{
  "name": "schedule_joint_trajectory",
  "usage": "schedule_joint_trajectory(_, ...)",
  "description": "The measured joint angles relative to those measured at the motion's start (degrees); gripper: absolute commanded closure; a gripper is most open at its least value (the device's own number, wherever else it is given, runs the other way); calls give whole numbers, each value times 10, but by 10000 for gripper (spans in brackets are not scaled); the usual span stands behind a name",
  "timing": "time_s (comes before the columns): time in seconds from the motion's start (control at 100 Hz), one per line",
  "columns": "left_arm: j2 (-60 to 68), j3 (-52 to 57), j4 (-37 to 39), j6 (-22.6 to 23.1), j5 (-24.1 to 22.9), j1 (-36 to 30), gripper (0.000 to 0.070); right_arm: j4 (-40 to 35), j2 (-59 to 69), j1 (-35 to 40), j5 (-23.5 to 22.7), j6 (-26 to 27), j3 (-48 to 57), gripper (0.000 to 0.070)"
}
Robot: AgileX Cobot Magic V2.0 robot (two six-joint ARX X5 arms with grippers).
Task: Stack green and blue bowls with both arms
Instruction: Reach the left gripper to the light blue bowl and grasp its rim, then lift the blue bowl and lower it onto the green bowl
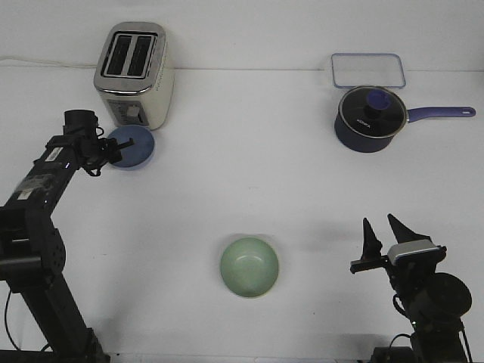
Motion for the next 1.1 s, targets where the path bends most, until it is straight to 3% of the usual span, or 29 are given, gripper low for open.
schedule_joint_trajectory(0.1,0,21,-19,1,10,0,688,0,0,0,0,0,0,342)
schedule_joint_trajectory(0.27,-31,21,-60,3,80,5,688,0,0,0,0,0,0,342)
schedule_joint_trajectory(0.47,-150,21,-134,29,119,5,688,0,0,0,0,0,0,342)
schedule_joint_trajectory(0.69,-270,19,-203,54,205,-6,688,0,0,0,0,0,0,342)
schedule_joint_trajectory(0.89,-363,-46,-232,78,222,-99,688,0,0,0,0,3,0,342)
schedule_joint_trajectory(1.1,-420,-183,-155,54,222,-233,688,0,0,0,0,3,0,342)
